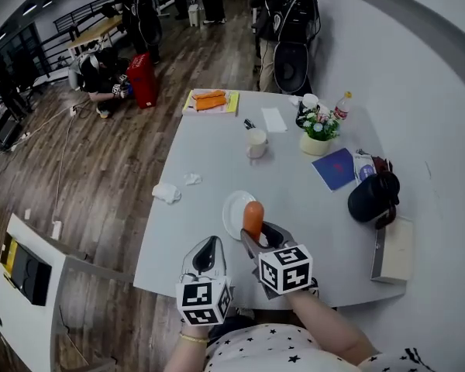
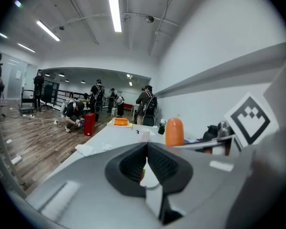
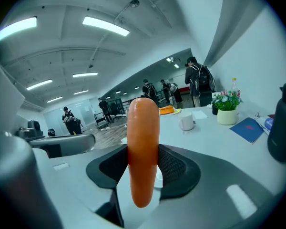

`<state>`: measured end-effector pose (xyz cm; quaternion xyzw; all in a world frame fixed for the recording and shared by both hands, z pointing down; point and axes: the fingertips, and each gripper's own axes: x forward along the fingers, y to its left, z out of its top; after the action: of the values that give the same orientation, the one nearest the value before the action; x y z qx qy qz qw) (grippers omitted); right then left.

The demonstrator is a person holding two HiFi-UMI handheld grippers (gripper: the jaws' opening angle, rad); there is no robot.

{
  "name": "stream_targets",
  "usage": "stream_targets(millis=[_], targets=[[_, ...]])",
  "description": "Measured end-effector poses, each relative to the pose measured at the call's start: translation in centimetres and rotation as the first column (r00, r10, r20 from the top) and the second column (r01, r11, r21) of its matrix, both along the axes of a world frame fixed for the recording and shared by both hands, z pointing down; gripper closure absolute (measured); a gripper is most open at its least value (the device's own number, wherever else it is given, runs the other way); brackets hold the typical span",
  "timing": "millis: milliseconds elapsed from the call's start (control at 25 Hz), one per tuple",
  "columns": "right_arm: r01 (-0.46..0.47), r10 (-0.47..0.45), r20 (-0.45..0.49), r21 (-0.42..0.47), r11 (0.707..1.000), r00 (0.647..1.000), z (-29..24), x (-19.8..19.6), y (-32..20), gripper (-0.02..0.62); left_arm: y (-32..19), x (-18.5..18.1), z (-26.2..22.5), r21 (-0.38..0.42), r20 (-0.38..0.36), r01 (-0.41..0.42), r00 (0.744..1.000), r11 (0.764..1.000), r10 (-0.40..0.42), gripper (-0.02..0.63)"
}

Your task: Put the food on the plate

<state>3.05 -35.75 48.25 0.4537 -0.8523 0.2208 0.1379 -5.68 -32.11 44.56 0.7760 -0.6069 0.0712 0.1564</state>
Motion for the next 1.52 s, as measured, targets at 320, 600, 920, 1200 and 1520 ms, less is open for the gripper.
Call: stream_targets(millis=[320,600,920,1200,1520], targets=[[-0.086,0.075,-0.05,-0.292,0.953,0.996,9.4,-1.2,-8.1,0.4,-5.4,-1.2,2.2,-0.042,-0.008,0.008,1.0,0.999,-0.008,0.598],[-0.157,0.134,-0.084,-0.462,0.873,0.987,13.0,-1.7,-11.1,0.4,-7.5,-1.8,3.2,-0.069,-0.009,0.006,1.0,0.998,-0.007,0.598],[-0.176,0.146,-0.098,-0.604,0.777,0.984,15.1,-1.7,-10.4,0.4,-8.1,-2.0,3.4,-0.075,-0.019,0.013,1.0,0.997,-0.014,0.598],[-0.152,0.118,-0.096,-0.642,0.751,0.988,15.9,-2.2,-10.2,0.399,-7.7,-2.0,3.6,-0.082,-0.015,0.017,1.0,0.997,-0.018,0.598],[-0.162,0.122,-0.108,-0.591,0.79,0.987,15.2,-1.8,-10.1,0.394,-7.6,-2.0,3.5,-0.074,-0.01,0.019,1.0,0.997,-0.02,0.598]])
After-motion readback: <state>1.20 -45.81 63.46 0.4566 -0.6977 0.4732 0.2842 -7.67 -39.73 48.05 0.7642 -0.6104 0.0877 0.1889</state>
